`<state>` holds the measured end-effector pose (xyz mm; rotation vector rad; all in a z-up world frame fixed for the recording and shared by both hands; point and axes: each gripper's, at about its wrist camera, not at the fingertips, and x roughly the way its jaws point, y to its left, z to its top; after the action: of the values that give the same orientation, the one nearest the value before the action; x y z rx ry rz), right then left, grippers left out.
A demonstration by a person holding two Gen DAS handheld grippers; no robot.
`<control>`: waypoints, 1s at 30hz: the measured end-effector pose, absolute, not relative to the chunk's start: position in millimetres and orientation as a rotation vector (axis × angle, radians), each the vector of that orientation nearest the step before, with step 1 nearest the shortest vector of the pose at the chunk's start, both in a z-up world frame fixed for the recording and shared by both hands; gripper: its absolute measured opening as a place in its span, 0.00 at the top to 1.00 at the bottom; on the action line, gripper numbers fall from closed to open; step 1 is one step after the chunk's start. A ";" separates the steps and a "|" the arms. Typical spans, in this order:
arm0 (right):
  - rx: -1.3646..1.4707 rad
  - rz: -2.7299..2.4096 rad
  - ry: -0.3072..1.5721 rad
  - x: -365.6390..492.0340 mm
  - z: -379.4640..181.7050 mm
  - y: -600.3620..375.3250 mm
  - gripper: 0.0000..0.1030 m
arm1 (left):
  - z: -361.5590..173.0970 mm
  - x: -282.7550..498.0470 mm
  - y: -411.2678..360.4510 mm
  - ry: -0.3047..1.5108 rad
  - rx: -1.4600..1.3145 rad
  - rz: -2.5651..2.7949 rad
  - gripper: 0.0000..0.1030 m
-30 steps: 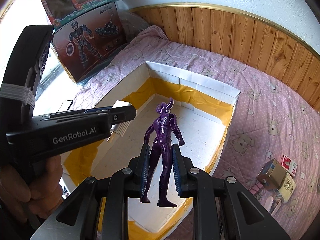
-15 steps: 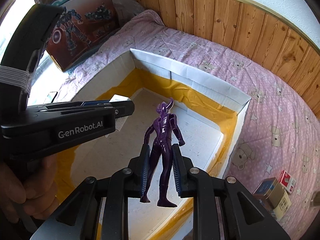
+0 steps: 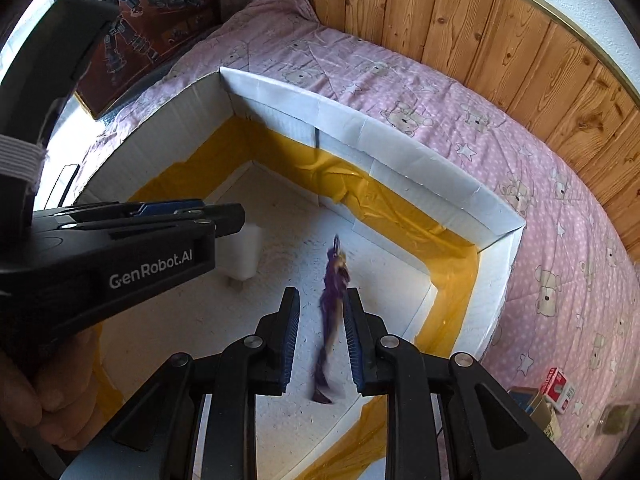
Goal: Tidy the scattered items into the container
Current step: 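Open both grippers to drop the charger and figure into the box, then move both grippers back toward the black marker and glass tube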
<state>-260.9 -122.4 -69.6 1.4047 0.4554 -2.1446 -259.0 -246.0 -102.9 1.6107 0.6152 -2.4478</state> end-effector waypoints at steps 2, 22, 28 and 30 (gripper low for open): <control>1.396 -2.155 0.434 -258.2 -66.5 -118.9 0.76 | -97.9 -257.0 -245.2 0.609 1.587 -2.465 0.63; 1.152 -2.170 0.073 -137.3 -19.7 -38.5 0.72 | -36.4 -141.6 -205.2 0.470 1.354 -2.691 0.62; 1.082 -2.196 0.023 -95.5 -12.1 -16.1 0.72 | -23.8 -95.2 -185.2 0.442 1.337 -2.740 0.62; 1.065 -2.200 0.019 -81.9 -11.0 -9.6 0.72 | -23.1 -82.1 -177.3 0.433 1.351 -2.744 0.62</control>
<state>-81.9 -9.6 -11.0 1.0647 0.0189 -2.2001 -82.1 -177.3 -23.1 1.3512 0.4334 -2.7441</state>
